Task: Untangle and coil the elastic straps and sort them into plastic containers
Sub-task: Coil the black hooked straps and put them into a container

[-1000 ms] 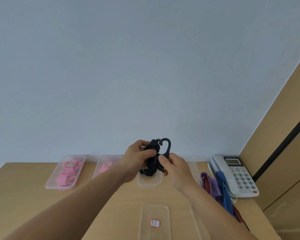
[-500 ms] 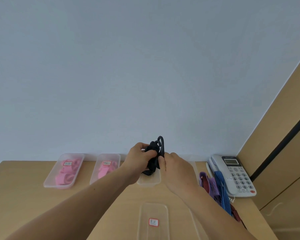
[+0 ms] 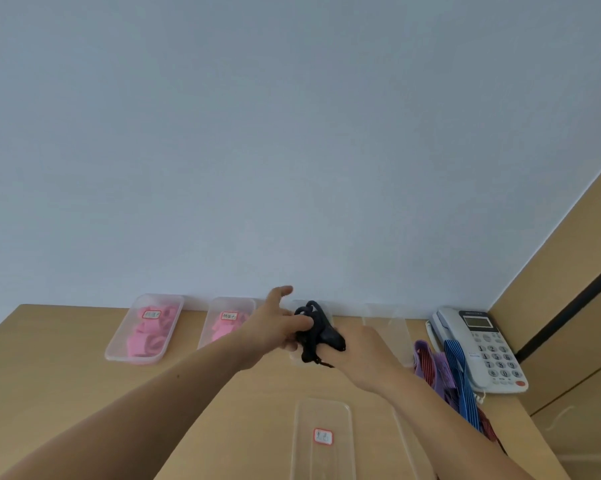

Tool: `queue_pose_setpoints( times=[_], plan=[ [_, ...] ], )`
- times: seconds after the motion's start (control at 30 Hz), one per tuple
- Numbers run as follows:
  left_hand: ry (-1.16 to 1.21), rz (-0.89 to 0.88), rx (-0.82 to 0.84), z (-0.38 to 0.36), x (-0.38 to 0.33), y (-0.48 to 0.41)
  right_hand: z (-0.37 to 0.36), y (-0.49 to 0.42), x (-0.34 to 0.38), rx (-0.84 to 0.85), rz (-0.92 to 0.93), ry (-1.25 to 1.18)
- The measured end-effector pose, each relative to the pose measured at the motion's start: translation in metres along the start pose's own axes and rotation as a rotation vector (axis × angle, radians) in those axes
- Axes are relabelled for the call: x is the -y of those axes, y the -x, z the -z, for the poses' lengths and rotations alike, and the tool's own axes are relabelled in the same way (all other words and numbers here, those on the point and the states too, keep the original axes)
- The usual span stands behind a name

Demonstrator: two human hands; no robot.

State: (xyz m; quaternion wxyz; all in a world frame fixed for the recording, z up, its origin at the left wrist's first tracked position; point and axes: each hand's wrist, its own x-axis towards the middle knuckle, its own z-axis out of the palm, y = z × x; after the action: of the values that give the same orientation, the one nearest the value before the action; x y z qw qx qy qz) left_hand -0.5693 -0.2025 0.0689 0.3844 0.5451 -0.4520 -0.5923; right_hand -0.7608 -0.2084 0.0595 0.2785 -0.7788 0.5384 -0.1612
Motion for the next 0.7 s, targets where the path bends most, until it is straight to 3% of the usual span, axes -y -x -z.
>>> queue_pose_setpoints(
  times=[0.2,0.4,0.53,0.7],
  plan=[
    [-0.061,-0.064,0.235,0.030,0.007,-0.004,-0.010,-0.004,0.006,0.067,0.030,-0.060],
    [-0.067,-0.114,0.204,0.042,0.020,-0.012,-0.010,-0.008,0.011,0.174,-0.026,0.013],
    [-0.049,-0.140,0.118,0.047,0.028,-0.022,-0.015,-0.011,0.013,0.132,-0.007,-0.057],
    [-0.065,-0.192,0.049,0.042,0.036,-0.035,-0.016,-0.026,0.007,-0.004,0.041,0.067]
  ],
)
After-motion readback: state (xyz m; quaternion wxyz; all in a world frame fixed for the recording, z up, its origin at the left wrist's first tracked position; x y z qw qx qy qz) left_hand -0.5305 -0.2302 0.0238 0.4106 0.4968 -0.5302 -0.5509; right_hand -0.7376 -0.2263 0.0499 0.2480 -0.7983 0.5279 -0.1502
